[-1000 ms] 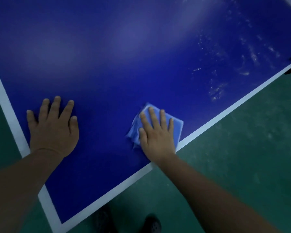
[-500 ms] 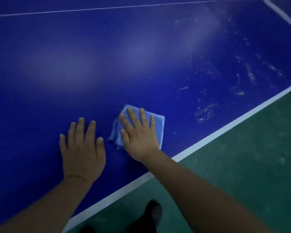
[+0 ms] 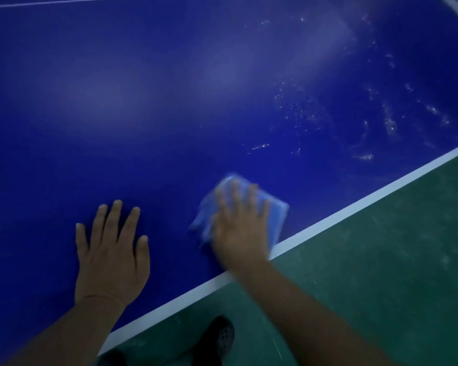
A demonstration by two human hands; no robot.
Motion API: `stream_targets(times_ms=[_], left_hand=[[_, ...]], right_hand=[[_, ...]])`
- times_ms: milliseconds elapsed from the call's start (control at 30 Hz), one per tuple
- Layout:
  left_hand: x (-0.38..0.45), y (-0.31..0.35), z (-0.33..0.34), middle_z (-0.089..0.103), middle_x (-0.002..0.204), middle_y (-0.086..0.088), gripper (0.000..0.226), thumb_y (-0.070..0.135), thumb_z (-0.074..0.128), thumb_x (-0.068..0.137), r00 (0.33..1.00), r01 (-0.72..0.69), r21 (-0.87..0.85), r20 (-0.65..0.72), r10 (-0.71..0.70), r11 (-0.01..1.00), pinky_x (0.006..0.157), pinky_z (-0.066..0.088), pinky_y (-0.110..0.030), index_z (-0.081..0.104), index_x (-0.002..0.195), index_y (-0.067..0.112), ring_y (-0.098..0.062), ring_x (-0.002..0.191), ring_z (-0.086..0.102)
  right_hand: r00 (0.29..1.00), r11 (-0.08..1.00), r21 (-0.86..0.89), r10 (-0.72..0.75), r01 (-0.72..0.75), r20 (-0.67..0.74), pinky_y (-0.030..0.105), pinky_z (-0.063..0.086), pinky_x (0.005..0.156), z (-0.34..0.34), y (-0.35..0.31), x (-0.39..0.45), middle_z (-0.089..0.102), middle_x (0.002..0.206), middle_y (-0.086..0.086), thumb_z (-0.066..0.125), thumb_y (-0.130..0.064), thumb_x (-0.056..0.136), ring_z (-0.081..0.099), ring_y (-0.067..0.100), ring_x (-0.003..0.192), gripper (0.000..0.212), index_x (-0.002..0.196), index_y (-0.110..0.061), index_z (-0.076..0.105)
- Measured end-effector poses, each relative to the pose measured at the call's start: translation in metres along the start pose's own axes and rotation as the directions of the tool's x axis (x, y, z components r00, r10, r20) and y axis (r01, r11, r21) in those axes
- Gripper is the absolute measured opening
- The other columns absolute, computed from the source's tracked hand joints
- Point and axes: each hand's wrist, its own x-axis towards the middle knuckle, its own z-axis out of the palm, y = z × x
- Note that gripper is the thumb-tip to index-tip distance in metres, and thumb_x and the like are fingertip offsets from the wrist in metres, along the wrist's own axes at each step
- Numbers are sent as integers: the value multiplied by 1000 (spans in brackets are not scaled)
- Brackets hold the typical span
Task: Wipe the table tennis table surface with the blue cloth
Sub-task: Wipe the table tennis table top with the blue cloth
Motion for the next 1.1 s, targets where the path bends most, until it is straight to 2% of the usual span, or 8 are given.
stream_targets(times_ms=[100,200,333,500,667,833,967,1100], left_hand=[[1,1,0,28,161,-12,65,46,21,98,1000,6,-11,10,-6,1000,121,5,-61,40,151,14,-29,152,13],[1,3,-1,27,161,-13,65,45,22,98,1000,10,-17,11,-10,1000,122,2,-58,40,151,13,-29,152,13],[1,3,-2,26,162,-12,63,43,23,98,1000,11,-21,30,-10,1000,122,-8,-49,41,150,12,-28,152,12],[3,3,-3,29,161,-10,60,44,24,100,998,9,45,57,-11,999,122,-8,-46,42,149,15,-30,151,15],[5,2,1,30,161,-7,57,42,29,98,999,16,89,49,-20,996,121,-2,-46,45,147,17,-20,154,6],[6,1,2,32,160,-8,57,41,32,96,999,-13,97,32,10,995,120,2,-47,45,146,17,-27,150,19],[3,0,1,28,161,-9,57,42,29,98,999,-17,79,43,13,997,119,3,-52,38,149,19,-27,152,16],[4,0,2,27,161,-12,57,41,28,99,998,-33,56,49,31,998,120,2,-56,38,149,15,-30,152,16]], right_hand=[[947,956,-10,-288,292,144,67,13,116,3,21,-6,21,164,0,19,-46,104,11,36,151,54,155,-30,23],[986,984,-94,159,-154,48,65,21,113,-13,120,32,19,165,2,13,-46,101,15,38,150,59,157,-29,20],[848,852,-12,523,-524,88,59,3,120,-36,167,44,-2,167,-1,10,-48,104,-5,29,153,57,158,-31,2],[978,985,-59,170,-164,121,59,0,120,-11,50,33,-1,166,0,5,-50,101,-3,33,152,61,158,-29,8],[989,994,80,-86,77,118,58,-15,117,6,-79,97,-9,166,-2,12,-48,104,-17,31,151,58,158,-30,5],[976,979,125,-174,158,127,60,-8,118,1,-124,181,-6,167,-3,18,-45,106,-12,31,152,56,159,-30,6],[988,989,12,145,-145,53,61,4,117,-8,-12,220,4,167,-5,22,-45,105,2,35,152,55,158,-32,11],[823,822,39,566,-568,54,61,4,118,-35,123,199,0,167,-4,17,-45,106,-1,34,152,55,159,-32,7]])
